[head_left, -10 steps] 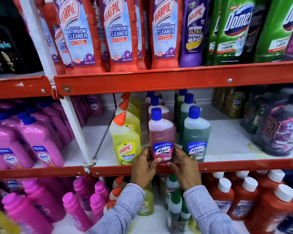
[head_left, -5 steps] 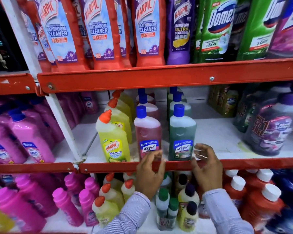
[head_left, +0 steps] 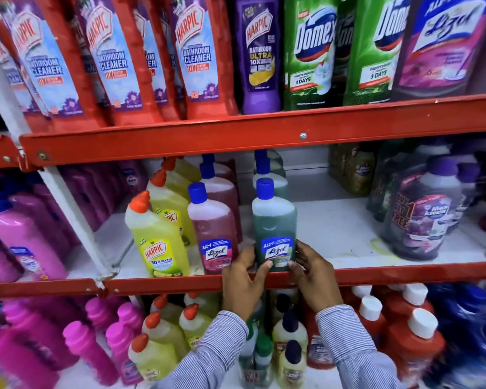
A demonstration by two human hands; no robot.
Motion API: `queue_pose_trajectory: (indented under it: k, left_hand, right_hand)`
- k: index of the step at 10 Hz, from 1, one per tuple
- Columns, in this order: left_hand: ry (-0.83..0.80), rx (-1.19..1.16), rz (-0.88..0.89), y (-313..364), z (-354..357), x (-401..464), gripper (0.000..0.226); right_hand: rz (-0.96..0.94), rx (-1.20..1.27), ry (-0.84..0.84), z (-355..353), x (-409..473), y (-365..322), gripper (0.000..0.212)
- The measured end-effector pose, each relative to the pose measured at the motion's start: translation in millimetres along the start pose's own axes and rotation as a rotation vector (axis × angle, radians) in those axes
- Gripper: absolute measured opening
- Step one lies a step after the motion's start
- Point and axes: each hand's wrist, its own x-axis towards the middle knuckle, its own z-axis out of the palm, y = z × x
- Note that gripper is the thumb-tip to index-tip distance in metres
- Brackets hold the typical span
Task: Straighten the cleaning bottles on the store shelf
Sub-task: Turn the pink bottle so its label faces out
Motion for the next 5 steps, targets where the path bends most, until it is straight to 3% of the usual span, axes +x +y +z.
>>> queue_pose_trajectory:
  k: [2, 5]
  left_hand:
    - [-0.017, -0.056, 0.024, 1.3, 6.1, 0.7, 0.035]
    - [-0.025, -0.09, 0.036, 5.1, 4.8, 0.7, 0.042]
  right_hand:
    - [0.067, -0.014, 0.032, 0.8, 0.8, 3.5, 0.05]
    - [0.105, 0.046, 0.053, -1.9, -0.4, 2.0, 0.052]
